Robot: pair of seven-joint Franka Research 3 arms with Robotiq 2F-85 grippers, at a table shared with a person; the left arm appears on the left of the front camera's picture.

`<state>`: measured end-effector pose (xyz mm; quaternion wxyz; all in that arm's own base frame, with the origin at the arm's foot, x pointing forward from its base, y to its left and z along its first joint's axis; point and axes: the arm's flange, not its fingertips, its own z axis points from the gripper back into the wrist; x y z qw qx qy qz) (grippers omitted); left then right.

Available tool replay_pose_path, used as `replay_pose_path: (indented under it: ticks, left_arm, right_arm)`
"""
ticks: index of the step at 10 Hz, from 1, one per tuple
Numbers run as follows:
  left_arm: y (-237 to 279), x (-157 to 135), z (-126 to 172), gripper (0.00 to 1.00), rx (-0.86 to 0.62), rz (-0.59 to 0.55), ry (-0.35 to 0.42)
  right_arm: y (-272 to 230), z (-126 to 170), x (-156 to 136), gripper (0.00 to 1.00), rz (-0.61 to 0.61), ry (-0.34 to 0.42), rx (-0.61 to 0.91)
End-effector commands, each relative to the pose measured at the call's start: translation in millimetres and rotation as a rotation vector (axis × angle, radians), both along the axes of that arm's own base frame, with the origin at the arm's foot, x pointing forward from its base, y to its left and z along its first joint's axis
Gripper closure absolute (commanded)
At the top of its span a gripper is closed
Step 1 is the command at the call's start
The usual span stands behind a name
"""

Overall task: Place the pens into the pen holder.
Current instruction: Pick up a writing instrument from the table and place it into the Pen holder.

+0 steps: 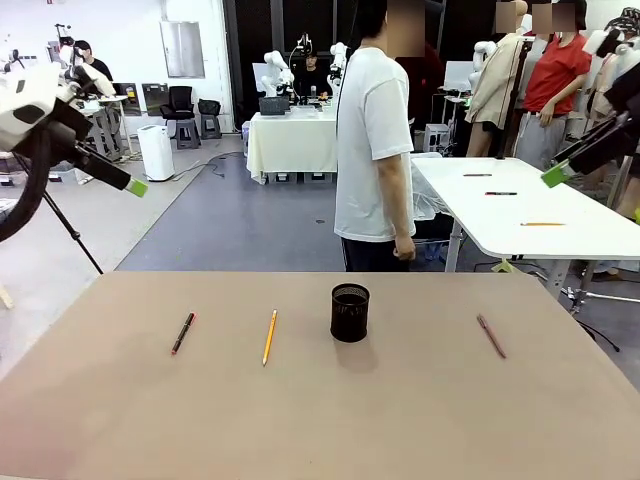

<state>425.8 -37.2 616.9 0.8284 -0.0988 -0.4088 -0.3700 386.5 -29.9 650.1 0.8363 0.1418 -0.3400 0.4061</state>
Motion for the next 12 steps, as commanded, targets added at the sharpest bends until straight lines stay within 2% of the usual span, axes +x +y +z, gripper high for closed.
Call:
replay_pose_path:
  ticks: [1,4,12]
  left_arm:
    - [4.3,-6.5,6.2,0.00,-0.008,0.011,0.002]
    - [14.4,-12.2,5.6,0.00,-0.034,0.028,0.009]
    - [13.4,-7.1,7.1,0.00,-0.025,0.021,-0.009]
  right_arm:
    - [-14.5,5.2,-5.0,0.00,0.005,0.013,0.013]
    - [-35.4,3.4,-10.6,0.00,-0.010,0.013,0.048]
    - [-29.7,1.1,-9.1,0.00,-0.029,0.021,0.033]
